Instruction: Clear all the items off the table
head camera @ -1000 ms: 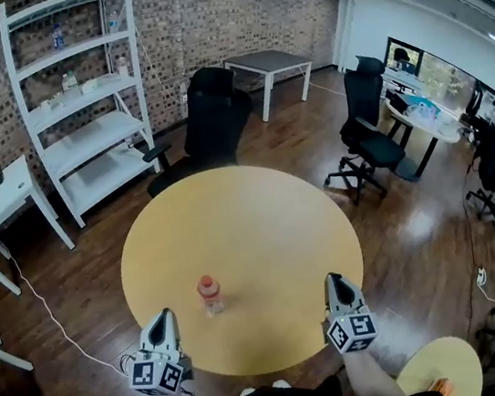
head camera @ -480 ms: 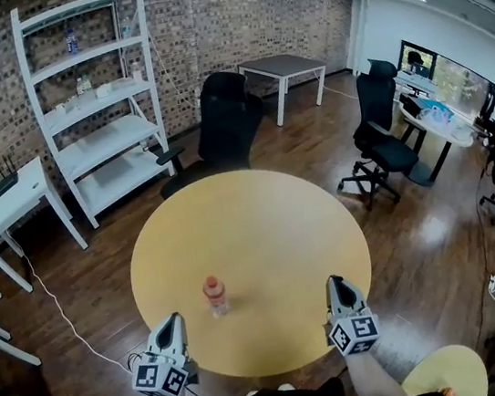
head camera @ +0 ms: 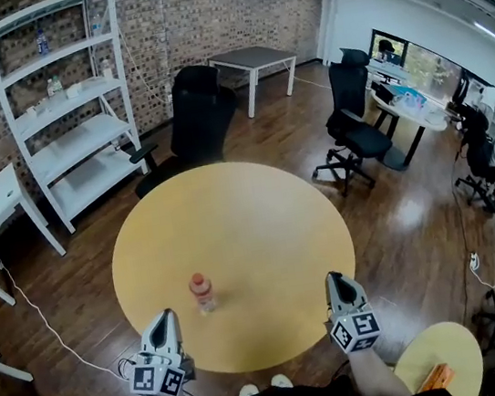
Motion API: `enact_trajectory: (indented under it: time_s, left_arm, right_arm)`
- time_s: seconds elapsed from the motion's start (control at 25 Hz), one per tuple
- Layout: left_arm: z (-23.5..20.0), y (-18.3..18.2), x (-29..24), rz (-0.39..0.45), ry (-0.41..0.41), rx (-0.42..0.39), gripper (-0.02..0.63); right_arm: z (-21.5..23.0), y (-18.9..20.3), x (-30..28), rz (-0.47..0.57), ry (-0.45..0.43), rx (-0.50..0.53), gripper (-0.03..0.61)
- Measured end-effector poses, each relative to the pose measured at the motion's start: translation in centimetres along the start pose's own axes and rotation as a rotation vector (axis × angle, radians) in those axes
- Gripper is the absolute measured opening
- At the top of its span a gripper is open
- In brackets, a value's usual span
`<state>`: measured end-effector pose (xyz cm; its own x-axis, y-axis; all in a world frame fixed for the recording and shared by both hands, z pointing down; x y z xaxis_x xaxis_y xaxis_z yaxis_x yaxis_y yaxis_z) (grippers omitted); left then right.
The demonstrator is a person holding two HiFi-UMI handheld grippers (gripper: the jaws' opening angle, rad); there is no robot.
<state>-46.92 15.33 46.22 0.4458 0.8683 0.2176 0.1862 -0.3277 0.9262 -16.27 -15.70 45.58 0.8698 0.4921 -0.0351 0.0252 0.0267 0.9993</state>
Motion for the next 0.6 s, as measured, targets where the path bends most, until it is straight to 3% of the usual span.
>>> enact_trajectory:
  time_s: [0.12,0.28,0.6]
  left_arm:
    - [0.6,1.0,-1.0,0.001,0.074,-0.001,-0.009]
    - [3.7,1.9,-3.5,0.009,0.241,-0.016,-0.009]
    - [16.1,3.9,-7.8,-0.045,0.49,-0.003,-0.009]
  right_arm:
    - [1.3,0.3,2.7,-0.009,0.104,0.009,0.002]
    - [2.9,0.0,6.9,0.008,0.231,0.025,0.002]
    - [9.7,-0.9,20.6,0.049,0.484,0.018,0.002]
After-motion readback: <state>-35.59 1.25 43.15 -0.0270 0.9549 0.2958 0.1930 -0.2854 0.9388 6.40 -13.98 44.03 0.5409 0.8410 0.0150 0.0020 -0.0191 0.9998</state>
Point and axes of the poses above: the fingertips, and each gripper's own axes: x backward along the fingers, z to its right, y out of its underside, the point moved 8 cm from there along x, backward along the fingers, and after that the axes turned 5 degrees about -y, right-handed, at the moved point
